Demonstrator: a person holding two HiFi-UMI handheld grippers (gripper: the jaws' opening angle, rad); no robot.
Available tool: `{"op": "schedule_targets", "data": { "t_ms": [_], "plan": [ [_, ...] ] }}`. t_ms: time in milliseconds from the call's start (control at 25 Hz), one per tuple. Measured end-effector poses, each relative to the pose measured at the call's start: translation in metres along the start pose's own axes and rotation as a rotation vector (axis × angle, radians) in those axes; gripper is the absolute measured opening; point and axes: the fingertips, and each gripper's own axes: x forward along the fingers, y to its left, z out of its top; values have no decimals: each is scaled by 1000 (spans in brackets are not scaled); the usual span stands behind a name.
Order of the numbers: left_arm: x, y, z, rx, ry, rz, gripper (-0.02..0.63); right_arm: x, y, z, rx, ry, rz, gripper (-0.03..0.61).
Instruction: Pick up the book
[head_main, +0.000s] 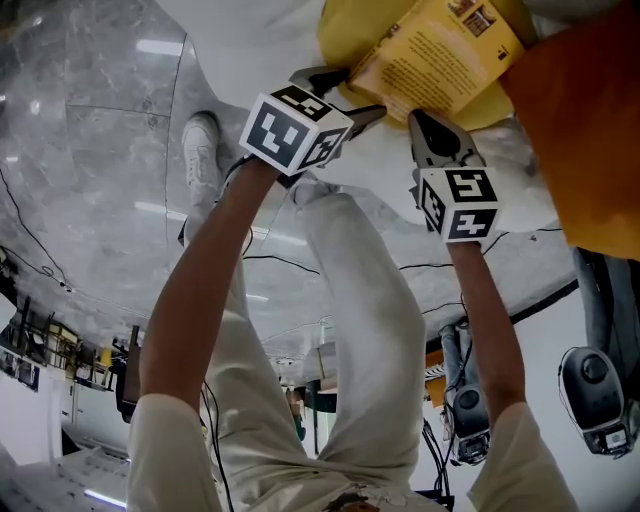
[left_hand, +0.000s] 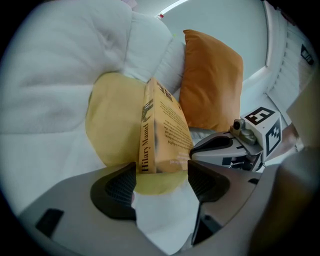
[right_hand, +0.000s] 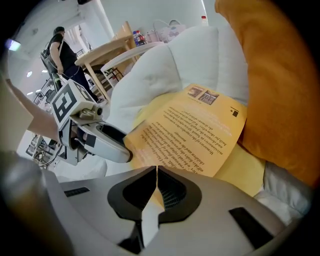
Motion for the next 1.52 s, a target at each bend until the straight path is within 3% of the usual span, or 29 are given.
{"op": "schedule_targets", "data": {
  "t_ms": [360,760,960,1040,1280,1520],
  "plan": [
    [-3,-23,9,24,20,-78,325,-9,-10,-5,43,11,-29,26],
    [19,-20,11,2,11,-56,325,-11,-22,-25,125,23,-42,25],
    [22,-25,13,-28,2,-80,320,-21,-32,-41,220,-1,-60,25],
    [22,-28,16,-47,-13,-104,285,-20,-33,-43,208,-9,-69,25],
    [23,-34,36,-92,-72,-144,275,-17,-37,-46,194,4,-66,25],
    [24,-42,24,-84,-35,-183,245,-23,-43,-57,194,13,-75,25]
  ]
}}
